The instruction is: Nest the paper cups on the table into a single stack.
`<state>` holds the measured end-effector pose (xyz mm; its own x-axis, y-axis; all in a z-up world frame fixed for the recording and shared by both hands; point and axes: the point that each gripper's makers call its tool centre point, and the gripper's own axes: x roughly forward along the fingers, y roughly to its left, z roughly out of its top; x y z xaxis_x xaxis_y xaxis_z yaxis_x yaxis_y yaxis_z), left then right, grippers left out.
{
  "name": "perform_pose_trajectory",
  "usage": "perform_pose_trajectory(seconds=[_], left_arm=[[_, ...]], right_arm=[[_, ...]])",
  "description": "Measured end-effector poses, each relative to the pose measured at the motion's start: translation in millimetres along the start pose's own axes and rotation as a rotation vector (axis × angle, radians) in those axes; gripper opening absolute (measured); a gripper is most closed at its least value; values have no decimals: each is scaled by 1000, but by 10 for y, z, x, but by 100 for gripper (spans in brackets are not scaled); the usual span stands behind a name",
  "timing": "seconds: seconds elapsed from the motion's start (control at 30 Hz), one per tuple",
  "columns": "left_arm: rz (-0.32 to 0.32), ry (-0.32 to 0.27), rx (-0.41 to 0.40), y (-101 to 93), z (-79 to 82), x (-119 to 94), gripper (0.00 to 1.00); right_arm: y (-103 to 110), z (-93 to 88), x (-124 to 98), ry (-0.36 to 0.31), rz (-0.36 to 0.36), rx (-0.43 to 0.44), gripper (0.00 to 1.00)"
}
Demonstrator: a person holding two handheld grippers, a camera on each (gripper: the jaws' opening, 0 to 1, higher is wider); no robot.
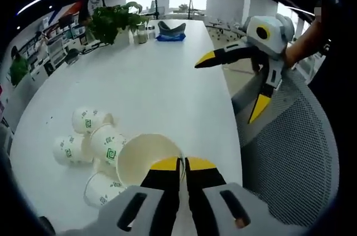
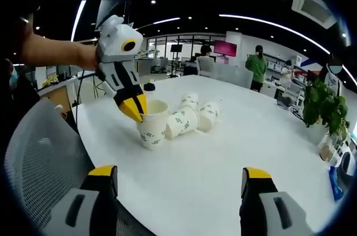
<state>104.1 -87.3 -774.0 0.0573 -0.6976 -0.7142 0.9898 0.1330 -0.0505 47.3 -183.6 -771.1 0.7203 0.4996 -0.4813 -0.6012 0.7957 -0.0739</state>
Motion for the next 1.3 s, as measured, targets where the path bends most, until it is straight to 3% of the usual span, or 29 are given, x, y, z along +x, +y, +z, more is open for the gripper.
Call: perform_pose_trajectory(seconds=[0.53,0.73,1.07,1.3], left_arm=[[-25,-8,-11,-5,-1,79,2],[-2,-45,-18,55,43,34,8],[65,-149,-48,170,300,-284,13],[143,-208,-71,451,382,-565,18]], right_arm=[[-21,17,-6,-10,-7,8,92],[-24,23,-6,-15,-8,11,92],[-19,22,-9,-14,-8,8,92],[-13,18,-10,-13,-7,8,92]])
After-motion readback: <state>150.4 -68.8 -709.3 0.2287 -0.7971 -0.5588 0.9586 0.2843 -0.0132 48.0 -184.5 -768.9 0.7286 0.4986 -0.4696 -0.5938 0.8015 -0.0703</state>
